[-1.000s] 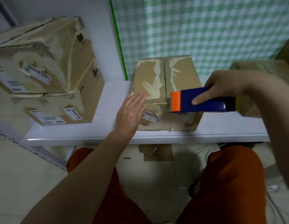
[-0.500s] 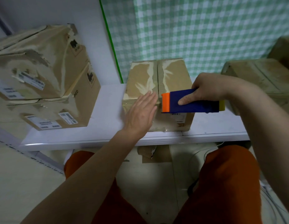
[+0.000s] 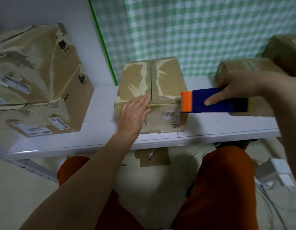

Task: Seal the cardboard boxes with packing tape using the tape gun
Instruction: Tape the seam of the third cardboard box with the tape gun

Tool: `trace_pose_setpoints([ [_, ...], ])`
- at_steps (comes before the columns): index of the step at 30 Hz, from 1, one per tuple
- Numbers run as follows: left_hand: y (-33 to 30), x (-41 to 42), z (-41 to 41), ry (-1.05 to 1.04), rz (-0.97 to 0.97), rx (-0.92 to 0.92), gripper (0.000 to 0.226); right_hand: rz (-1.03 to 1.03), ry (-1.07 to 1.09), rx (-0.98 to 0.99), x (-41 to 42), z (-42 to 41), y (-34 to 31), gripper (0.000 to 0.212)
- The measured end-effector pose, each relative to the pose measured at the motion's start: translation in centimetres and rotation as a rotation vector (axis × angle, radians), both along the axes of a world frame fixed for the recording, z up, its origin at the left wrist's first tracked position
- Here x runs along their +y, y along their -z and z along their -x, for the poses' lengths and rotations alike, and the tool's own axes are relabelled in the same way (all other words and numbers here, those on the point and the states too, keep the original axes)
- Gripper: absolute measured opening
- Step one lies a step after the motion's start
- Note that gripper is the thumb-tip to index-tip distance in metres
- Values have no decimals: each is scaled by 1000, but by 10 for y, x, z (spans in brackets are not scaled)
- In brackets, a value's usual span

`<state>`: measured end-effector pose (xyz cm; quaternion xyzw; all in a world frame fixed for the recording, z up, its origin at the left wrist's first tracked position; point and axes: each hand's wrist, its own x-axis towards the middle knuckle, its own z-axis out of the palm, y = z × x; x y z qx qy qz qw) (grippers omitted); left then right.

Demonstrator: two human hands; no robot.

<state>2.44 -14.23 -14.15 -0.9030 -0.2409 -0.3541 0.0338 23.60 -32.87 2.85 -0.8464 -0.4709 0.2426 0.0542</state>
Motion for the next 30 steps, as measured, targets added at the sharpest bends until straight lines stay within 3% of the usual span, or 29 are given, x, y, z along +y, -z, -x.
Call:
trace_pose_setpoints([
  [7,-11,-14,-8,-14,1,-22,47,-75,18,-15,3,-7,10,53],
  [12,-12,-39,-46,218,-81,3,36,-89,0,-3,1,-9,10,54],
  [17,2,-36,-61,129,-104,14,51,-90,-10,45,-1,-12,13,54],
  [23,7,-30,-63,155,-152,-72,40,-76,6,132,-8,-25,19,62],
  [30,5,-29,-66,127,-143,-53,36,-38,91,65,-32,-51,6,55],
])
